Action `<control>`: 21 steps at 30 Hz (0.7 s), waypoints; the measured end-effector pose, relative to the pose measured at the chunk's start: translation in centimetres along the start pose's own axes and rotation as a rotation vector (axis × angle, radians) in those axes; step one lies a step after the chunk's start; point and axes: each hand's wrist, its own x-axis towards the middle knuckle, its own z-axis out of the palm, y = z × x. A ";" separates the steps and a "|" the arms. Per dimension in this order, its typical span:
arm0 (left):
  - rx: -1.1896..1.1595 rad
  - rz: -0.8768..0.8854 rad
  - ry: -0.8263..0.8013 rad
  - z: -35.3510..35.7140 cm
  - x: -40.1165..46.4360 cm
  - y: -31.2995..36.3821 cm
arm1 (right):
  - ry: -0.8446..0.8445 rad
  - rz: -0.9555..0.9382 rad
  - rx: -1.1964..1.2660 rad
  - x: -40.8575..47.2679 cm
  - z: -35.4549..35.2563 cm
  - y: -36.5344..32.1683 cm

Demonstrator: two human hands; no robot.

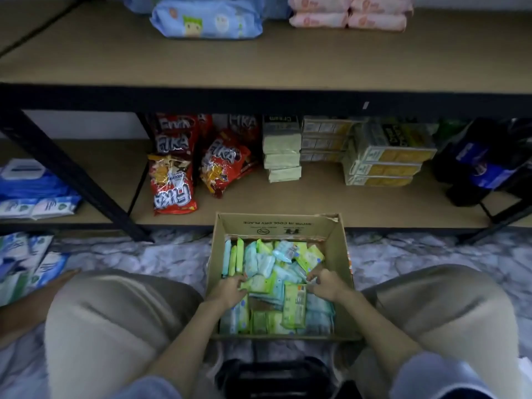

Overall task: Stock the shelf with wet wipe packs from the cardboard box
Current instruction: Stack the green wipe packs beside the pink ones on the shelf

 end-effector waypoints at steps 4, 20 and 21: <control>-0.128 -0.137 -0.052 2.8 2.3 -2.1 | -0.077 0.098 0.038 2.5 3.6 2.0; -0.766 -0.299 -0.051 9.5 10.3 -1.2 | 0.037 0.262 0.486 8.1 10.9 4.5; -0.823 -0.314 -0.025 10.0 10.8 -0.9 | 0.063 0.275 0.520 8.7 11.5 5.1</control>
